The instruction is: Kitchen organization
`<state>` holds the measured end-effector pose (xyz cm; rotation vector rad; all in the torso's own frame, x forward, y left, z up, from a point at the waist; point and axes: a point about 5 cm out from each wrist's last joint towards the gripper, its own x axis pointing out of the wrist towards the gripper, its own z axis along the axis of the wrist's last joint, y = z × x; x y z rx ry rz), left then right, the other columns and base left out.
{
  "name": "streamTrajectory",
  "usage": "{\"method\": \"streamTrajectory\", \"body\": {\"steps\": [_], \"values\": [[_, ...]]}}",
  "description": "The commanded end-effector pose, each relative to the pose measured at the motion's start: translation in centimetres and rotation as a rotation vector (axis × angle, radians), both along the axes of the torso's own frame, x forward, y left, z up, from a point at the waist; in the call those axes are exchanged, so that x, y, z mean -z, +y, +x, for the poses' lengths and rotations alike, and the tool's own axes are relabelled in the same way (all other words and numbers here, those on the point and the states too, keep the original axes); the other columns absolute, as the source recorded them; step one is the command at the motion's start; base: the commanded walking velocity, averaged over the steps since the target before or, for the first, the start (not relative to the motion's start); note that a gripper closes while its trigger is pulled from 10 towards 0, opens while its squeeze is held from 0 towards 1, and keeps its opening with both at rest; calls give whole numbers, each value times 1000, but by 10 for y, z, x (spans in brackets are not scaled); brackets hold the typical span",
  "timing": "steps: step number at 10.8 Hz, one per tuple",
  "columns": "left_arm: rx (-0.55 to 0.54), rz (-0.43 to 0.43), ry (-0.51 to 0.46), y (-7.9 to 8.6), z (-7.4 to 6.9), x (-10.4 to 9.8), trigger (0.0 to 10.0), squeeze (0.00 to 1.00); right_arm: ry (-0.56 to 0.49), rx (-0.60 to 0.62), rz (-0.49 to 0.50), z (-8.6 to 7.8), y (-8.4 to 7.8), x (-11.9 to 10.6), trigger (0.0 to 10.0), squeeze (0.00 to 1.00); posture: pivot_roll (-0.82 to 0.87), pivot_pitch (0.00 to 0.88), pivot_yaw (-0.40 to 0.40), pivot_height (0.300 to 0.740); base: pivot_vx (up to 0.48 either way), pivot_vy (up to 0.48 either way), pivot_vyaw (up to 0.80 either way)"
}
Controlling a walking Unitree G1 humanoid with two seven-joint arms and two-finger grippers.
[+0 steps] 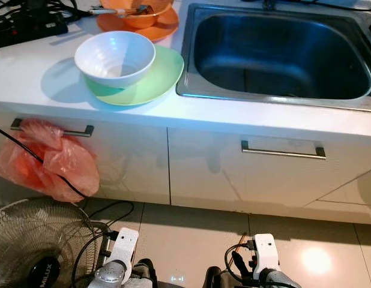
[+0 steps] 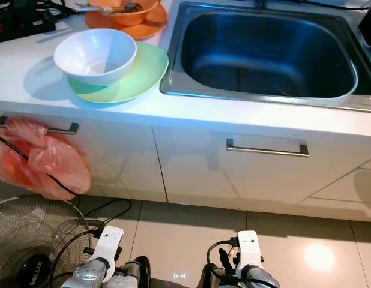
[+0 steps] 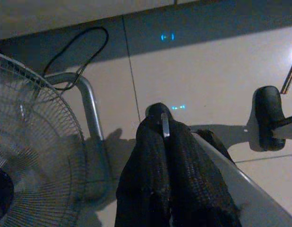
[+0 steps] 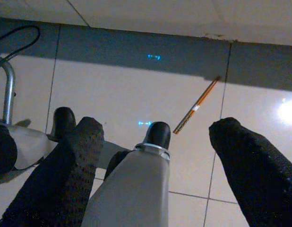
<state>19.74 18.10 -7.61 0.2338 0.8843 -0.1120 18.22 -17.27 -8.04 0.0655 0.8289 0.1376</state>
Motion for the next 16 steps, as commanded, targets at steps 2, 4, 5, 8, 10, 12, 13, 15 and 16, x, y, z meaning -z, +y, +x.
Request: {"method": "streamTrajectory", "body": {"steps": [2,4,5,8,10,12,13,15,16], "values": [[-3,5,33,3,-11,5,10000,0,39,-2,1,-8,-1,4,10000,0,90,198,-29,740,0,0,0],[4,6,21,0,-10,5,10000,0,37,-1,3,-7,-1,4,10000,0,94,200,-30,740,0,0,0],[6,5,16,-1,-9,4,10000,0,37,0,3,-7,-1,4,10000,0,93,204,-30,740,0,0,0],[6,-6,-10,-2,-2,1,10000,0,36,2,4,-6,-1,4,10000,0,94,206,-30,740,0,0,0],[2,-10,-22,-3,0,0,10000,0,35,2,6,-6,-1,3,10000,0,93,204,-30,740,0,0,0],[4,-9,-24,-4,0,0,10000,0,34,3,6,-6,-1,3,10000,0,92,203,-30,740,0,0,0],[4,-10,-26,-4,0,-1,10000,0,35,1,7,-6,-1,3,10000,0,93,201,-31,740,0,0,0],[4,-12,-25,-5,0,0,10000,0,36,-2,7,-6,-1,4,10000,0,93,196,-31,740,0,0,0],[5,-16,-23,-6,0,0,10000,0,37,-3,6,-7,-1,4,10000,0,92,193,-32,740,0,0,0]]}}
